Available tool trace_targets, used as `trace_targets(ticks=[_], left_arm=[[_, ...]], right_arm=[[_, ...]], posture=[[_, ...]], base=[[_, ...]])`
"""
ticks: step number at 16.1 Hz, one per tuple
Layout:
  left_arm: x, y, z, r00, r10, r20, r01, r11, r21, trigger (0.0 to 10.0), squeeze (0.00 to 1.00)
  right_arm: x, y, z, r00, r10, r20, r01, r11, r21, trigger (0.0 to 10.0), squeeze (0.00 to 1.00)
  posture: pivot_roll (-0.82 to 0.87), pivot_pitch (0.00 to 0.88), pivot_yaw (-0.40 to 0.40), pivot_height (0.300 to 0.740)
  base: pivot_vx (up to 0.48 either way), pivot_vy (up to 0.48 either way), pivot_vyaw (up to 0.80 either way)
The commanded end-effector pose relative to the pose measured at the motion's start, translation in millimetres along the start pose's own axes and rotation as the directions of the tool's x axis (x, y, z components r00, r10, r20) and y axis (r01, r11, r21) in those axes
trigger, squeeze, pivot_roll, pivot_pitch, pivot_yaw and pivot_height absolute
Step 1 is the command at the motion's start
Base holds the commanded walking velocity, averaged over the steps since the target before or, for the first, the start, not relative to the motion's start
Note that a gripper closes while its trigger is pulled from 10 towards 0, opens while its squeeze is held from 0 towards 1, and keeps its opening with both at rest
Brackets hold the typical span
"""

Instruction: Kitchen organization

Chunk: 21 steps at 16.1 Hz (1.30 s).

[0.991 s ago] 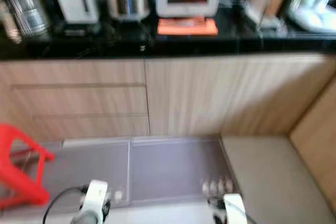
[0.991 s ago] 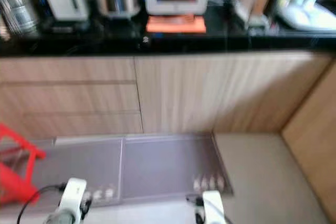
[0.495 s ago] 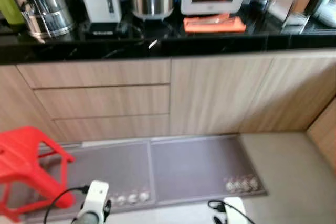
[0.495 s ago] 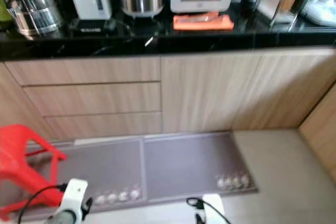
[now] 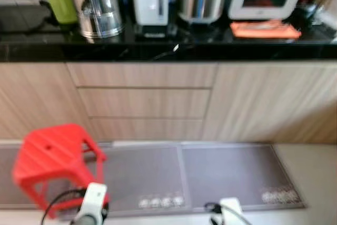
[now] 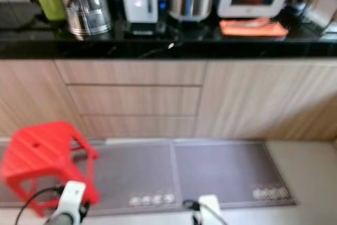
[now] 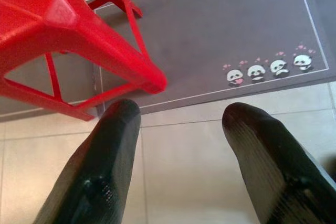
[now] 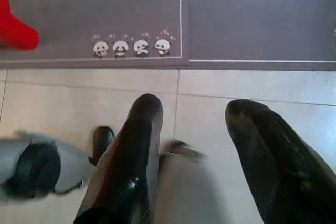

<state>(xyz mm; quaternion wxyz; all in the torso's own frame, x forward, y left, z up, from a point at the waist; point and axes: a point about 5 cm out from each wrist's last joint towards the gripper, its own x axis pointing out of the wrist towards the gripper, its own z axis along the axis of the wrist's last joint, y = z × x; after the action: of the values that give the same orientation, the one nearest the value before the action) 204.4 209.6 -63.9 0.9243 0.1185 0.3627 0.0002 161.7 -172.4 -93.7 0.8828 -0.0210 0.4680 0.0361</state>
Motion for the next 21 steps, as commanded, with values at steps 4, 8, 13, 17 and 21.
trace_targets(ticks=[4, 8, 13, 17, 21], left_arm=[[1.3, -6.3, 5.0, 1.0, -0.011, 0.02, 0.011, 1.0, -0.001, 10.0, 0.0], [0.7, -9.7, 2.7, 1.0, -0.019, 0.011, 0.019, 1.0, 0.001, 10.0, 0.0], [-0.5, -10.5, -1.2, 1.0, -0.024, 0.001, 0.024, 1.0, -0.003, 10.0, 0.0], [-1.7, -9.2, -5.8, 1.0, -0.022, -0.019, 0.022, 1.0, -0.003, 10.0, 0.0], [-2.1, -8.9, -7.4, 0.999, -0.025, -0.026, 0.025, 1.0, -0.004, 10.0, 0.0]], right_arm=[[-2.6, -6.2, -9.1, 0.999, -0.03, -0.025, 0.03, 0.999, 0.028, 10.0, 0.0], [-2.9, -7.7, -9.3, 0.999, -0.031, -0.021, 0.032, 0.999, 0.027, 10.0, 0.0], [-3.3, -5.1, -11.1, 1.0, -0.012, -0.023, 0.011, 1.0, -0.019, 10.0, 0.0], [-3.3, -4.9, -11.5, 1.0, -0.014, -0.024, 0.013, 1.0, -0.007, 10.0, 0.0], [-3.3, -6.2, -11.4, 0.999, -0.029, -0.024, 0.03, 1.0, 0.005, 10.0, 0.0]], posture=[[0.05, 0.0, 0.001, 0.74], [0.05, 0.0, -0.004, 0.74], [0.04, 0.0, -0.008, 0.74], [0.04, 0.0, -0.007, 0.74], [0.04, 0.0, -0.004, 0.74]], base=[[0.0, 0.161, 0.0], [0.0, 0.0, 0.0], [0.0, 0.0, 0.16], [0.0, 0.0, 0.73], [0.0, 0.0, 0.0]])
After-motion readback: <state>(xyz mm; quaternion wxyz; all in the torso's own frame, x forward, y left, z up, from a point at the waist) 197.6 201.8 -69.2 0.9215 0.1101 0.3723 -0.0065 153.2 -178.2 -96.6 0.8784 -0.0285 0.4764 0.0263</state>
